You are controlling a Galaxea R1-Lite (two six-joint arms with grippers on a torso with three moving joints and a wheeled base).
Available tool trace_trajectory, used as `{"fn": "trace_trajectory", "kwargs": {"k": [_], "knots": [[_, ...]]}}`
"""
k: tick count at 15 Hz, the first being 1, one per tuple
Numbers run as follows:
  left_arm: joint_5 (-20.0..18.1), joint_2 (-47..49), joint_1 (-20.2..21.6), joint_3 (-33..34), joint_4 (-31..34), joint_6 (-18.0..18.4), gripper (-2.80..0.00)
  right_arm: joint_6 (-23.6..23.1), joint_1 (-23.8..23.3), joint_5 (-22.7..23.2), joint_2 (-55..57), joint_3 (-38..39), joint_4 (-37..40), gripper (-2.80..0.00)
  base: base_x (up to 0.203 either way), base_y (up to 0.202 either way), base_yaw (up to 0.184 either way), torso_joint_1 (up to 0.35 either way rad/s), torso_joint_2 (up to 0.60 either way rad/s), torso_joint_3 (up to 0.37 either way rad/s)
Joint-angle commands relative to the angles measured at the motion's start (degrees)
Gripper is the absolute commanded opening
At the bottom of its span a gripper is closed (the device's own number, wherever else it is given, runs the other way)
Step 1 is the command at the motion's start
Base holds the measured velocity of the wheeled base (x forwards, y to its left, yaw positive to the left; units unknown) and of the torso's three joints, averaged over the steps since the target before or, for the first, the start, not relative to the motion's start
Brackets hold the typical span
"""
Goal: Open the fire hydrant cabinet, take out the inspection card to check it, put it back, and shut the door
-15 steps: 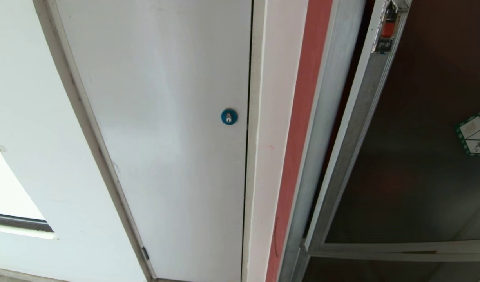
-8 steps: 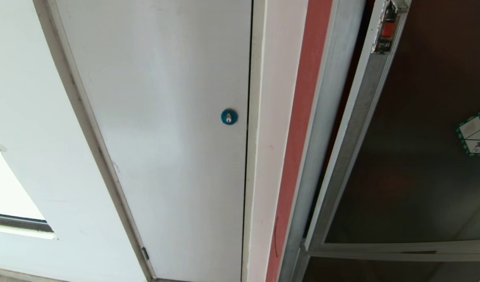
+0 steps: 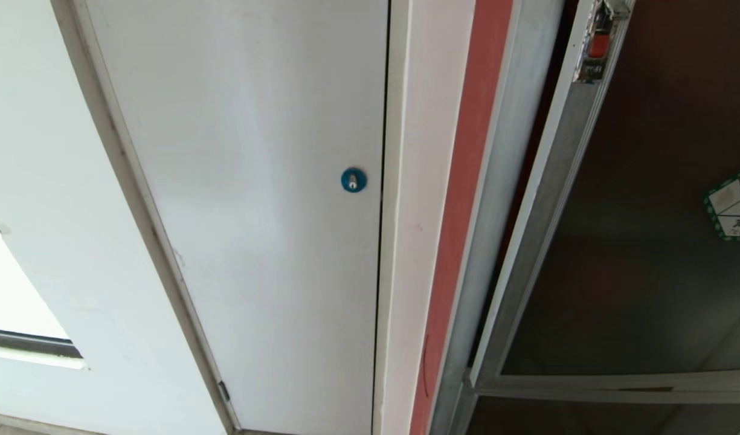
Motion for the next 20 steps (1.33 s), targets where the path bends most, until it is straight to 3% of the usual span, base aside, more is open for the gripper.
{"fn": "trace_trajectory", "kwargs": {"k": [1, 4, 10, 11, 15, 17, 20], "knots": [[0.01, -0.01, 0.01, 0.79, -0.05, 0.04, -2.8, -0.08, -5.03, -0.39, -10.14, -0.14, 9.25, -2.8, 0.0, 0.0, 0.0, 0.0, 0.0, 0.0], [0.01, -0.01, 0.01, 0.79, -0.05, 0.08, -2.8, 0.02, -13.15, -0.14, -19.91, 0.14, 22.71, -2.8, 0.0, 0.0, 0.0, 0.0, 0.0, 0.0], [0.01, -0.01, 0.01, 0.79, -0.05, 0.0, -2.8, 0.16, -16.15, 1.83, -34.55, 10.42, 34.21, -2.8, 0.0, 0.0, 0.0, 0.0, 0.0, 0.0], [0.01, -0.01, 0.01, 0.79, -0.05, 0.0, -2.8, 0.22, -16.41, 4.55, -36.63, 13.08, 34.43, -2.8, 0.0, 0.0, 0.0, 0.0, 0.0, 0.0], [0.01, -0.01, 0.01, 0.79, -0.05, 0.0, -2.8, 4.54, -16.81, 24.02, -44.18, 24.21, 34.14, -2.8, 0.0, 0.0, 0.0, 0.0, 0.0, 0.0], [0.01, -0.01, 0.01, 0.79, -0.05, 0.0, -2.8, 13.71, -16.82, 32.98, -44.18, 26.75, 35.65, -2.8, 0.0, 0.0, 0.0, 0.0, 0.0, 0.0], [0.01, -0.01, 0.01, 0.79, -0.05, 0.0, -2.8, 17.28, -16.89, 35.89, -44.18, 30.44, 37.5, -2.8, 0.0, 0.0, 0.0, 0.0, 0.0, 0.0]]}}
